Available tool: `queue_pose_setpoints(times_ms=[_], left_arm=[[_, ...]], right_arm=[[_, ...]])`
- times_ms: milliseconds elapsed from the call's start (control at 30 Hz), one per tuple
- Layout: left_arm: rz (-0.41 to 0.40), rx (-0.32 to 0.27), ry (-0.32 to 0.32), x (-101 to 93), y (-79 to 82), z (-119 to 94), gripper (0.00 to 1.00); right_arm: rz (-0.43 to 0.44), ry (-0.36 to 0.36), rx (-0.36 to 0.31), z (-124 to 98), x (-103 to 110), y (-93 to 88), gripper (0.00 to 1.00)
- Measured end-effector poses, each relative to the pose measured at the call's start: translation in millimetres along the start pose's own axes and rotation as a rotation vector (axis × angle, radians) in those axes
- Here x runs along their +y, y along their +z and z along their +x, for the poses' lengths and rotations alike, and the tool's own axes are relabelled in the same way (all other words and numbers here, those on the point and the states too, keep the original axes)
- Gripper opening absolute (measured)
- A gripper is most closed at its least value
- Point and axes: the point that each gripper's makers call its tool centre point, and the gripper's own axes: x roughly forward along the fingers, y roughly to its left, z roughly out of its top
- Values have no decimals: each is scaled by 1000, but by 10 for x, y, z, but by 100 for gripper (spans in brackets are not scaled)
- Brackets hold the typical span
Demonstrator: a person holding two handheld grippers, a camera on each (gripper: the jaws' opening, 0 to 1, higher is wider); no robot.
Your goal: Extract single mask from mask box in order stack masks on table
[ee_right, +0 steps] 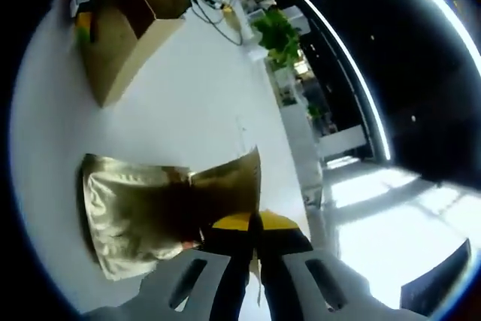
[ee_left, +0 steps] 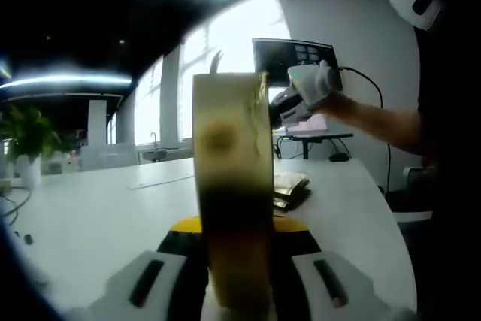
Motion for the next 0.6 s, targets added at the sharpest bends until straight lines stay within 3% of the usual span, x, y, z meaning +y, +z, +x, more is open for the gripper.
queue_pose_setpoints(times_ms=[233, 600], left_arm=[[1, 1, -1, 0, -1, -2, 32], [3, 1, 1, 9, -8, -10, 32]], right_arm=[[-20, 38, -6, -170, 274, 34, 0], [-33, 112, 3, -199, 698, 8, 0]])
